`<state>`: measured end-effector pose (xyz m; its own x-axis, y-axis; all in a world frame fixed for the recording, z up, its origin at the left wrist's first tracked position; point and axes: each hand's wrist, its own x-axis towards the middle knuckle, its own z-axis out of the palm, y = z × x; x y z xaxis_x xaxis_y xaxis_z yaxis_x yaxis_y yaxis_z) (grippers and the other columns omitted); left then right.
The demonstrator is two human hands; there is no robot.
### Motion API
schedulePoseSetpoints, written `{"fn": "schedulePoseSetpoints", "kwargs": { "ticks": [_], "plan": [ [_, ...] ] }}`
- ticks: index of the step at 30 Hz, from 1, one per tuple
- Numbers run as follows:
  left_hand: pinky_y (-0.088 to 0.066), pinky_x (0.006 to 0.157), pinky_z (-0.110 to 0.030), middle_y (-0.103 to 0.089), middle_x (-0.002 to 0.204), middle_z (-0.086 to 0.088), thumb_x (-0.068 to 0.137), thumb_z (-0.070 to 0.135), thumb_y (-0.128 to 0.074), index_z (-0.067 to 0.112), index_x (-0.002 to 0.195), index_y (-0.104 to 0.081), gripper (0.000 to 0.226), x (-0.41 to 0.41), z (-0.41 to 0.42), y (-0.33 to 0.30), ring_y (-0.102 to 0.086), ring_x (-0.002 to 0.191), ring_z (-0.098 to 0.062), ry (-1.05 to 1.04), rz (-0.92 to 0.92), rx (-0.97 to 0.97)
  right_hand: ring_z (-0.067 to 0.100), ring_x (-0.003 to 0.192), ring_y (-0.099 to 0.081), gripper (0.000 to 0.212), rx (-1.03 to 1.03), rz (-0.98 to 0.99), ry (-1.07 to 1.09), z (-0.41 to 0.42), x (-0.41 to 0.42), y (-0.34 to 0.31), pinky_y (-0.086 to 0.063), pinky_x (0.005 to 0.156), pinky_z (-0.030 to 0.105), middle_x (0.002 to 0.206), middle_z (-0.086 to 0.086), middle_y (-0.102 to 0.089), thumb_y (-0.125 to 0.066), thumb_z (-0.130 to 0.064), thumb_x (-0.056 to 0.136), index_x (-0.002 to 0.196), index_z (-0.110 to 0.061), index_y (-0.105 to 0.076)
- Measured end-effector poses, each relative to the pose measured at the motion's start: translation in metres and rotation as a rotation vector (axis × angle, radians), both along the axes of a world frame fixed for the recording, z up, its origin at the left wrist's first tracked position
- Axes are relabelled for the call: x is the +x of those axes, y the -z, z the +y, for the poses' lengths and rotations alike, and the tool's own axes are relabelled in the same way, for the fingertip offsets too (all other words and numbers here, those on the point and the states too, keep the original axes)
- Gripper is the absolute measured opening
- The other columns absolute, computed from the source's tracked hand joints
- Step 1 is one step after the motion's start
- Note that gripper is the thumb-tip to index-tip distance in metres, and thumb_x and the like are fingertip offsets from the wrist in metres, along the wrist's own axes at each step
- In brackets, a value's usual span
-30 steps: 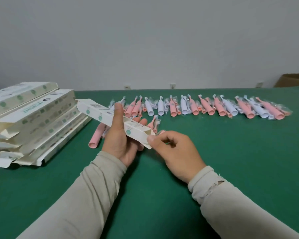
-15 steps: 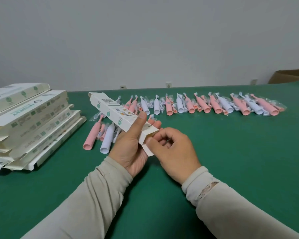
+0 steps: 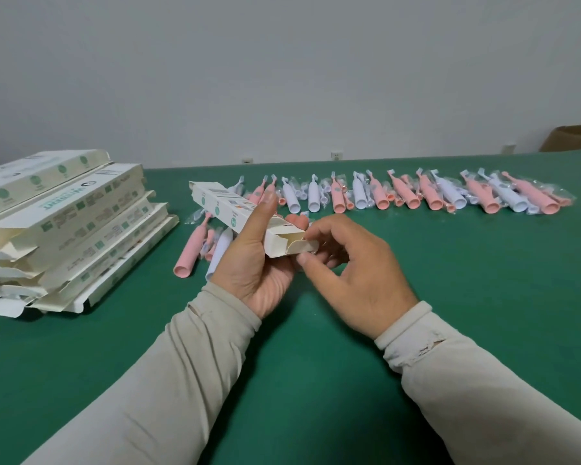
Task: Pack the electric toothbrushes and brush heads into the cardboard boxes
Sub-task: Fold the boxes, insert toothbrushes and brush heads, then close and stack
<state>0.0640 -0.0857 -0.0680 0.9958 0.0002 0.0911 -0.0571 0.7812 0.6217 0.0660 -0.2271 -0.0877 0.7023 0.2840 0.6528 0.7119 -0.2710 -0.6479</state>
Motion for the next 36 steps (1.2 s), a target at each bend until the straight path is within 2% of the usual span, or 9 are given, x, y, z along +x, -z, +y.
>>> {"fn": "schedulePoseSetpoints", "kwargs": {
  "ticks": [6,12,18,22,25,29,31,34,36],
  "plan": [
    [-0.058,0.073,-0.037,-0.063,0.097,-0.007,0.082,0.028,-0.074,0.015,0.149,-0.04,0.076,0.001,0.004,0.001,-0.063,0.078,-0.016,-0.02,0.032,0.005,0.012,0.083,-0.061,0.008,0.007,-0.132,0.029,-0.002,0.004,0.001,-0.052,0.074,0.029,0.096,-0.008,-0.061,-0.071,-0.018,0.088,0.095,-0.021,-0.073],
    [-0.036,0.114,-0.054,-0.041,0.152,-0.016,0.087,0.032,-0.072,0.018,0.146,-0.045,0.067,0.001,0.005,0.004,-0.05,0.131,-0.026,-0.001,0.063,0.03,0.007,0.091,-0.061,0.008,-0.031,-0.145,0.013,-0.004,0.005,0.001,-0.053,0.076,0.031,0.096,-0.007,-0.06,-0.07,-0.018,0.09,0.096,-0.019,-0.076],
    [-0.048,0.103,-0.046,-0.057,0.116,-0.012,0.089,0.032,-0.068,0.018,0.145,-0.044,0.063,-0.002,0.002,0.003,-0.06,0.097,-0.019,0.045,0.047,0.079,-0.005,0.099,-0.059,0.006,-0.069,-0.142,-0.009,-0.005,0.004,-0.001,-0.055,0.079,0.034,0.095,-0.007,-0.057,-0.07,-0.016,0.091,0.094,-0.019,-0.074],
    [-0.045,0.103,-0.059,-0.044,0.146,-0.027,0.094,0.037,-0.066,0.012,0.142,-0.045,0.059,-0.006,-0.002,0.004,-0.053,0.129,-0.036,0.111,0.097,0.13,0.006,0.071,-0.056,0.011,-0.077,-0.138,0.156,-0.006,0.002,-0.004,-0.051,0.064,0.027,0.091,-0.019,-0.052,-0.069,-0.036,0.085,0.089,-0.03,-0.062],
    [-0.046,0.102,-0.058,-0.04,0.149,-0.031,0.089,0.042,-0.069,0.011,0.131,-0.051,0.055,-0.007,-0.002,0.003,-0.055,0.126,-0.041,0.098,0.138,0.14,0.009,0.067,-0.054,0.013,-0.057,-0.064,0.141,-0.006,0.004,-0.003,-0.045,0.06,0.019,0.089,-0.02,-0.052,-0.073,-0.03,0.084,0.086,-0.033,-0.06],
    [-0.059,0.079,-0.043,-0.063,0.12,-0.013,0.083,0.043,-0.075,0.025,0.132,-0.05,0.058,-0.009,0.0,0.001,-0.066,0.113,-0.036,-0.109,0.097,0.564,0.006,0.059,-0.051,0.016,0.179,0.126,0.065,-0.002,0.008,0.0,-0.044,0.059,0.012,0.087,-0.022,-0.063,-0.069,-0.018,0.086,0.084,-0.032,-0.063],
    [-0.059,0.075,-0.033,-0.065,0.118,0.004,0.078,0.038,-0.083,0.029,0.134,-0.045,0.068,-0.01,0.008,0.002,-0.068,0.106,-0.02,-0.354,-0.069,1.032,0.005,0.061,-0.054,0.004,0.333,0.259,0.069,-0.004,0.011,-0.003,-0.048,0.06,0.018,0.081,-0.021,-0.066,-0.067,-0.033,0.084,0.086,-0.03,-0.064],
    [-0.05,0.085,-0.034,-0.056,0.121,0.013,0.071,0.049,-0.081,0.037,0.128,-0.043,0.07,-0.009,0.029,0.002,-0.055,0.108,-0.013,-0.682,-0.212,1.895,0.01,0.062,-0.059,0.034,0.575,0.457,-0.006,-0.012,0.016,-0.011,-0.047,0.052,0.022,0.088,-0.013,-0.071,-0.068,-0.056,0.077,0.094,-0.027,-0.065],
    [-0.048,0.086,-0.041,-0.054,0.123,0.007,0.072,0.05,-0.08,0.034,0.128,-0.044,0.069,-0.009,0.038,0.001,-0.051,0.109,-0.02,-0.655,-0.181,2.074,0.011,0.059,-0.06,0.044,0.641,0.53,-0.065,-0.016,0.016,-0.015,-0.045,0.046,0.021,0.095,-0.009,-0.075,-0.071,-0.059,0.074,0.104,-0.026,-0.066]
  ]
}}
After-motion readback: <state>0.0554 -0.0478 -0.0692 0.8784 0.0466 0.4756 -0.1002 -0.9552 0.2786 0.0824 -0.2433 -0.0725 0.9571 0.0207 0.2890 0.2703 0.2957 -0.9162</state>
